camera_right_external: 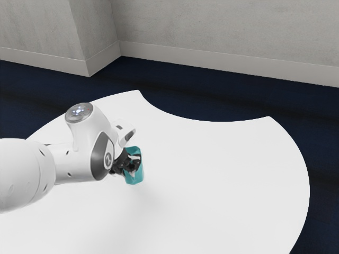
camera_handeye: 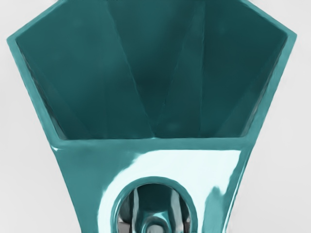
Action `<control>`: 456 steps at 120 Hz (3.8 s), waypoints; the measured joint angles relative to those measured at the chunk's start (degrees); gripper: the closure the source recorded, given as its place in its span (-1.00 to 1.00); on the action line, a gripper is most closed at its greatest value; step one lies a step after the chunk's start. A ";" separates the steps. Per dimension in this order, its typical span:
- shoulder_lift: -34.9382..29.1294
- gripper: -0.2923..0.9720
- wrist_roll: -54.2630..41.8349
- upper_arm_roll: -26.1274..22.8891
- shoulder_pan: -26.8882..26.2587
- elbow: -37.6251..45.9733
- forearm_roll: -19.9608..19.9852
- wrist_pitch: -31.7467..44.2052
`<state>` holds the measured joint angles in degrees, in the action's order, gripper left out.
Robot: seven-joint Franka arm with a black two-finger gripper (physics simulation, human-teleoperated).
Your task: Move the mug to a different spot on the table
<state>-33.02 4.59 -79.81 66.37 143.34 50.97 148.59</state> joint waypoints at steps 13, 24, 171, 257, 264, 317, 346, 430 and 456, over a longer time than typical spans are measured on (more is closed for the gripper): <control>-0.10 0.49 -0.79 -1.26 5.68 -1.53 -0.03 0.07; -0.11 0.49 -1.42 -2.55 8.11 -2.31 0.04 1.38; -7.92 0.48 -5.53 -27.86 17.41 2.26 21.39 27.69; -7.87 -0.45 -7.13 -28.75 19.89 1.56 21.35 25.83; -7.92 -0.47 -7.26 -28.75 19.87 1.62 21.36 25.65; -7.87 -0.53 -7.97 -28.74 15.38 4.31 21.90 25.18; -7.54 -0.53 -8.24 -26.61 8.23 6.73 24.07 21.59; 14.49 -0.54 -11.45 15.05 -2.78 -18.65 -23.96 -33.02; 27.70 -0.54 -9.30 23.25 -11.21 -41.20 -42.90 -43.54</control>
<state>-5.32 -4.71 -56.56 55.16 102.15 8.07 105.05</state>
